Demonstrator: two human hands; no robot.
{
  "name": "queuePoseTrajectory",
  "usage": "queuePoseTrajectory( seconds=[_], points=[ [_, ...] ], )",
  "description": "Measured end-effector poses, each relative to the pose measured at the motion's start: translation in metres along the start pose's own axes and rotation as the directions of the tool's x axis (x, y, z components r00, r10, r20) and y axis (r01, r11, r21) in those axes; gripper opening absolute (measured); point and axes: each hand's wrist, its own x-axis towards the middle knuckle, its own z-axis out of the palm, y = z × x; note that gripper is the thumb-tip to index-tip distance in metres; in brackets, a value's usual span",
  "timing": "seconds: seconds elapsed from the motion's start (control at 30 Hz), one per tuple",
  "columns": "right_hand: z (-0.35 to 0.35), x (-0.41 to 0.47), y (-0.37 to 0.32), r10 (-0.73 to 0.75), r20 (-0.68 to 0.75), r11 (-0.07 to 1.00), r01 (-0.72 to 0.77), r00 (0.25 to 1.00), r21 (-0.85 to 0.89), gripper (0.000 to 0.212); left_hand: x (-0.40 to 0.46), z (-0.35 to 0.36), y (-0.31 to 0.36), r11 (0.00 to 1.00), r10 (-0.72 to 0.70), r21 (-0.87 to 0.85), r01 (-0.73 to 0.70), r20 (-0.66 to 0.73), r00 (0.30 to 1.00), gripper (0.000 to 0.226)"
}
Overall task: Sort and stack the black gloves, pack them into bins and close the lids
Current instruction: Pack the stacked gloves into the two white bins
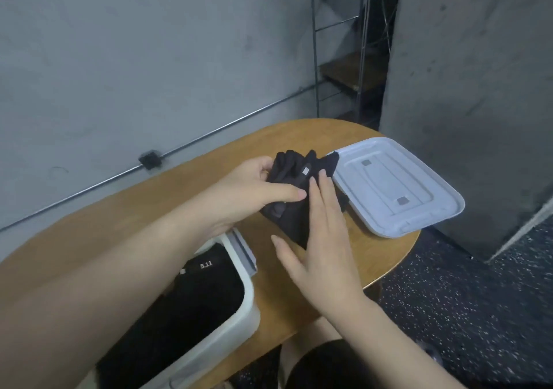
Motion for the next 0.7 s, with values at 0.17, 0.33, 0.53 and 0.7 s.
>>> queuePoseTrajectory(
  seconds=[0.17, 0.33, 0.53, 0.7],
  points=[
    [-0.001, -0.002, -0.037, -0.124, -0.174, 0.991, 0.129, 0.977, 0.018, 0.093, -0.056, -0.007, 0.011, 0.98, 0.074, -0.166, -0.11, -0.211, 0.975, 0.055],
    [-0.004, -0.008, -0.078, -0.314, -0.202, 0.945, 0.327, 0.928, 0.034, 0.098, -0.118, -0.011, 0.017, 0.962, 0.11, -0.202, -0.182, -0.323, 0.94, 0.03],
    [0.007, -0.021, -0.132, -0.383, -0.165, 0.902, 0.407, 0.909, 0.145, 0.097, -0.188, -0.034, 0.009, 0.958, 0.124, -0.188, -0.217, -0.409, 0.904, 0.036],
    [0.027, -0.037, -0.176, -0.459, -0.104, 0.855, 0.471, 0.882, 0.217, 0.093, -0.245, -0.061, -0.006, 0.963, 0.097, -0.186, -0.196, -0.44, 0.893, 0.035]
  ],
)
